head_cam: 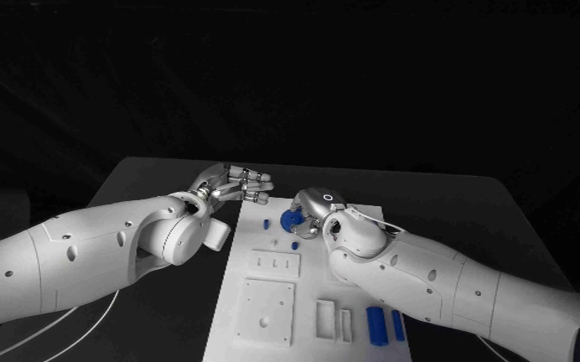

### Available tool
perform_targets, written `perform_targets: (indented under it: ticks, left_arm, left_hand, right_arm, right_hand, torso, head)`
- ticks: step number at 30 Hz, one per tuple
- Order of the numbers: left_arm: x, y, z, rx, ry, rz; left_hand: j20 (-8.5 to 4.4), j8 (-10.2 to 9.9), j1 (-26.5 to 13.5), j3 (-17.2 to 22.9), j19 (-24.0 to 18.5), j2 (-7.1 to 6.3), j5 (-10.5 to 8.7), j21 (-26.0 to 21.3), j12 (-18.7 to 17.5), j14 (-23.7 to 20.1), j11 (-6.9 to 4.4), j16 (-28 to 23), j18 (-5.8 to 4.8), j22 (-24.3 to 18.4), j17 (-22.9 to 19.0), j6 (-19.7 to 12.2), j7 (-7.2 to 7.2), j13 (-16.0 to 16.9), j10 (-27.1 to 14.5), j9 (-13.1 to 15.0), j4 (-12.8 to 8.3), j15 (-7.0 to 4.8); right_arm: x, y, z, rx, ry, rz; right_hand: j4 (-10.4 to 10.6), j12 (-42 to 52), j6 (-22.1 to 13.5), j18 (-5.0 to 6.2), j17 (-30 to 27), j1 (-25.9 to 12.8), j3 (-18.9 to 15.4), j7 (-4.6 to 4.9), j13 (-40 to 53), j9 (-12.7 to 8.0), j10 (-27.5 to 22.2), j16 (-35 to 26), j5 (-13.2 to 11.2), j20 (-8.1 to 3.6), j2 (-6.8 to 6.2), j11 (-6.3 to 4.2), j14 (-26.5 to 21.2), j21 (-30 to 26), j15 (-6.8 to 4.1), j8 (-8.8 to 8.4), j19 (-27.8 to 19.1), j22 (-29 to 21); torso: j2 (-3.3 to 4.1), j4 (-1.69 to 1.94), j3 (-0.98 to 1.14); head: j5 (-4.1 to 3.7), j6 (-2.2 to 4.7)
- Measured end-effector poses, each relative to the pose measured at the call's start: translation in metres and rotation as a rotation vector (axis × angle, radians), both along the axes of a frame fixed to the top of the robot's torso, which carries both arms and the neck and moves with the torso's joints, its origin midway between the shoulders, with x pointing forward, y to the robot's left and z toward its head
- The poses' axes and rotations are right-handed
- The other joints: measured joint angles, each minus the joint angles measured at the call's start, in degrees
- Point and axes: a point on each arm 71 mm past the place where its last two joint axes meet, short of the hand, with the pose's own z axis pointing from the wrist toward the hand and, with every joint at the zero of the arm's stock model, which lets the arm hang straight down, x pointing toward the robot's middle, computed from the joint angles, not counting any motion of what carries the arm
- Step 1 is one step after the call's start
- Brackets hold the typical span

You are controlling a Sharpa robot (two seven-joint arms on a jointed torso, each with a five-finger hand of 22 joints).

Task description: Assemble the parts on the task board

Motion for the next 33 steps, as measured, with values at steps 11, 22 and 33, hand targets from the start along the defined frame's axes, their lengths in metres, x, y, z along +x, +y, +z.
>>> perform_targets:
  ticks: [11, 22, 33]
  left_arm:
    - [0.0, 0.0, 0.0, 0.0, 0.001, 0.001]
    - [0.0, 0.001, 0.0, 0.001, 0.001, 0.002]
    - [0.0, 0.005, 0.0, 0.003, 0.001, 0.009]
  left_hand:
    - [0.0, 0.0, 0.0, 0.0, 0.0, 0.0, 0.0, 0.0, 0.0, 0.0, 0.0, 0.0, 0.0, 0.0, 0.0, 0.0, 0.0, 0.0, 0.0, 0.0, 0.0, 0.0]
    - [0.0, 0.0, 0.0, 0.0, 0.0, 0.0, 0.0, 0.0, 0.0, 0.0, 0.0, 0.0, 0.0, 0.0, 0.0, 0.0, 0.0, 0.0, 0.0, 0.0, 0.0, 0.0]
    - [0.0, 0.0, 0.0, 0.0, 0.0, 0.0, 0.0, 0.0, 0.0, 0.0, 0.0, 0.0, 0.0, -0.13, 0.0, 0.0, 0.0, 0.0, 0.0, 0.0, 0.0, 0.0]
  right_arm:
    - [0.002, -0.003, -0.002, -0.006, 0.002, -0.008]
    - [0.002, -0.011, -0.003, 0.044, 0.01, -0.005]
    - [-0.004, -0.035, 0.013, 0.193, -0.048, 0.007]
  right_hand:
    - [1.41, -0.84, -3.98, 0.07, -0.61, -0.4, -1.27, 0.08, -0.82, -4.61, -0.45, -0.53, -6.03, 0.0, -0.93, 0.19, 0.0, -0.62, 0.0, 0.65, 0.0, 0.0]
    - [7.69, -0.84, -9.62, 0.08, -0.7, 2.42, -12.45, 0.41, -1.05, -12.88, -0.22, -0.53, -8.86, 0.0, -1.63, 0.41, -0.16, -0.18, 0.16, 0.44, 0.0, 0.0]
    - [7.21, -0.44, -5.67, 0.09, -1.38, 2.73, -11.64, 0.89, -1.06, -12.82, -0.14, -0.53, -5.86, 0.62, -1.33, 0.91, -0.17, 0.47, 0.62, 0.45, -0.21, 0.0]
  torso:
    - [-0.01, -0.08, -0.04]
    - [-0.03, -0.08, -0.02]
    - [-0.08, -0.29, 0.04]
  head:
    - [-0.05, -0.06]
    - [-0.08, -0.02]
    - [-0.12, 0.18]
